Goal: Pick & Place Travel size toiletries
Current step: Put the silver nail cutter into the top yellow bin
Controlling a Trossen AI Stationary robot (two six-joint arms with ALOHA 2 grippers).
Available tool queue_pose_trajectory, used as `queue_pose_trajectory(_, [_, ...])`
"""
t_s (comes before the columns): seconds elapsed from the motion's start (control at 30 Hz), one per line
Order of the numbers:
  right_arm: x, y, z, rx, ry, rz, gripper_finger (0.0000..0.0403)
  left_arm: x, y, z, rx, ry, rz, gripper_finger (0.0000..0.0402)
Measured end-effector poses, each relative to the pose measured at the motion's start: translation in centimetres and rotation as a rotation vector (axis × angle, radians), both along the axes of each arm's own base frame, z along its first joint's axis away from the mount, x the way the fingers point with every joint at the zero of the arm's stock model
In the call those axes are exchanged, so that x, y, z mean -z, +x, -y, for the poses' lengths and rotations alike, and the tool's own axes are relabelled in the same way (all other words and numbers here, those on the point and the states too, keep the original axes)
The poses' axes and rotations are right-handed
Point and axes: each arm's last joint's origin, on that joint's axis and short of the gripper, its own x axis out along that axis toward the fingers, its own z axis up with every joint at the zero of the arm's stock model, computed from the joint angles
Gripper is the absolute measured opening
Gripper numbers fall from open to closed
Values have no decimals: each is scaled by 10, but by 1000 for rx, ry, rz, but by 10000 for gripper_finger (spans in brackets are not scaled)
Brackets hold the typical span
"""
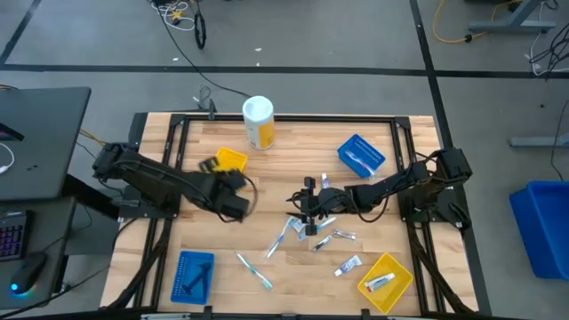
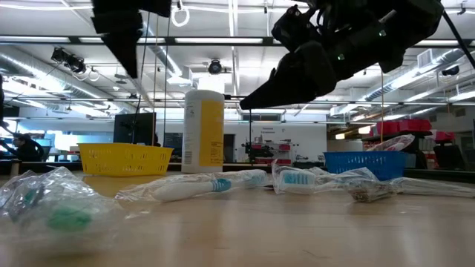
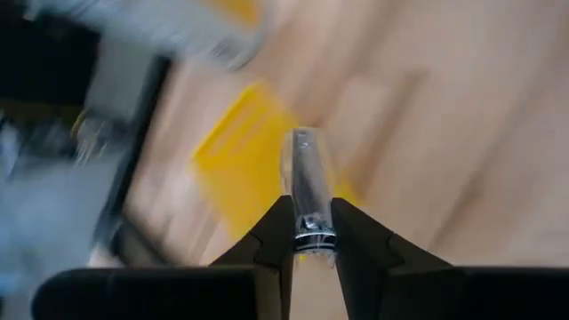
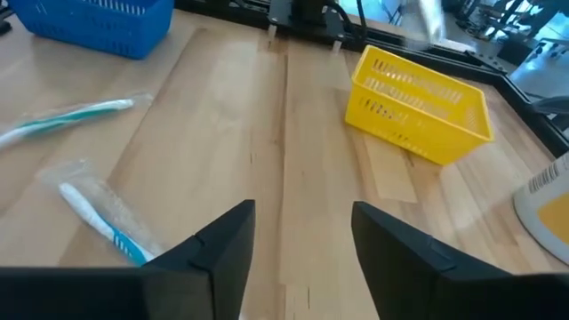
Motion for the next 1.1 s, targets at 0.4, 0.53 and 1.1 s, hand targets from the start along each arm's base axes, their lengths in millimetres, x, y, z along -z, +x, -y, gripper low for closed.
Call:
queue_pose_trajectory(0.4, [2, -1, 0, -6, 0, -19, 185, 16, -59, -38, -314, 17, 128, 65])
queue_pose_trajectory(0.53, [1, -1, 0, -11, 2, -18, 173, 50, -69, -50, -356, 4, 190, 67])
queue_pose_trajectory(1.1, [0, 0, 2, -10, -2, -6, 137, 111, -85, -79, -412, 10, 387, 70])
